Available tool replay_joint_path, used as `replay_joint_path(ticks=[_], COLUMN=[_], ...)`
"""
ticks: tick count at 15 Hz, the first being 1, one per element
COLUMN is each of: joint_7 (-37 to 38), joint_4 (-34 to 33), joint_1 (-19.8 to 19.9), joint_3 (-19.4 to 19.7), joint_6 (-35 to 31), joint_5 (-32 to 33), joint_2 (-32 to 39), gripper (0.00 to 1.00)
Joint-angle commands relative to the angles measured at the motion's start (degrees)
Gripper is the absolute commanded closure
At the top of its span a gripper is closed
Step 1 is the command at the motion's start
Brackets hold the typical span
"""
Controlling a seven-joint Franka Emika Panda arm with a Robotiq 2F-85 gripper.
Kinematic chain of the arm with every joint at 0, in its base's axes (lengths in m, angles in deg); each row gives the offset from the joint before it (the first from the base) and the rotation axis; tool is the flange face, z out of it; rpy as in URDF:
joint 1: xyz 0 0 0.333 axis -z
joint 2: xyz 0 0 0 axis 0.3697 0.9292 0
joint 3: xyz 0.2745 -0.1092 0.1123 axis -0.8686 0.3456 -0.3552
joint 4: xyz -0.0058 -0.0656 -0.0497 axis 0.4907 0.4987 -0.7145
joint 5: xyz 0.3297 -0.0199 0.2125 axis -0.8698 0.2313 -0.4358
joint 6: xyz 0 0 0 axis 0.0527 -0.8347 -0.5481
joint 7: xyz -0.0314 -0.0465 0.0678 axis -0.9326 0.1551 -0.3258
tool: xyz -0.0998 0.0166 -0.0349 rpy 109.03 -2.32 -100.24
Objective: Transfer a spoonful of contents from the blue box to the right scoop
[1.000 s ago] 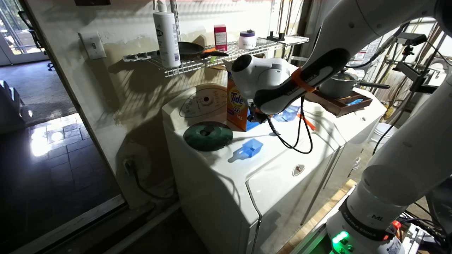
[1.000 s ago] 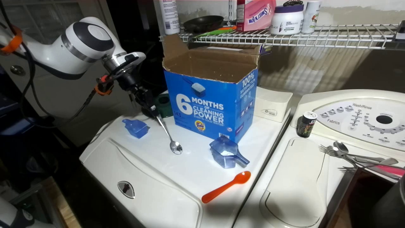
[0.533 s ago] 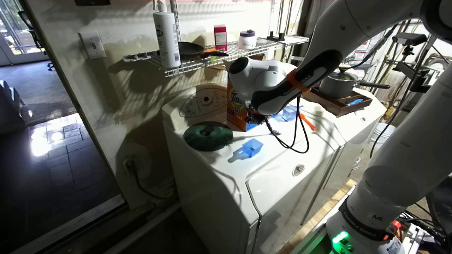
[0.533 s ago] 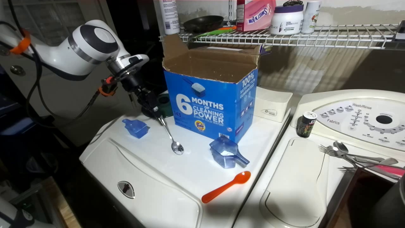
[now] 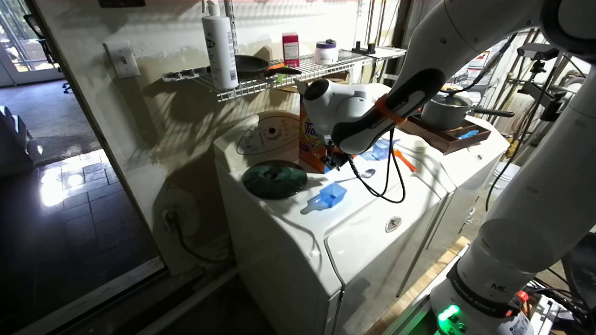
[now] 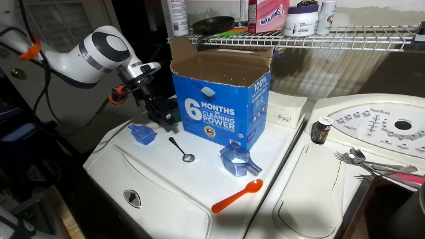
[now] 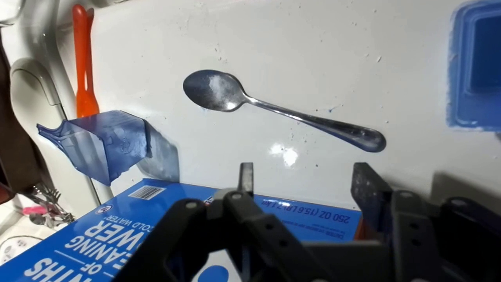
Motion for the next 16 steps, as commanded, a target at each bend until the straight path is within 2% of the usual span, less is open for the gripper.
replay_joint_path(ticks=[1, 4, 9, 12, 16], joint_7=[0.3, -0.99, -6.89, -8.0, -9.83], joint_4=[-1.4, -1.36, -0.67, -0.14, 0.19], joint_1=[-1.12, -1.06, -0.09, 1.47, 4.03], joint_3=[1.41, 1.87, 3.71, 5.41, 8.16], joint_6=[-1.01, -1.19, 3.08, 5.61, 4.89], joint_5=[0.12, -1.79, -11.67, -13.14, -15.88], joint_2=[1.24, -0.45, -4.89, -8.3, -12.54], gripper=[0.02, 0.0, 0.0, 0.0, 0.0])
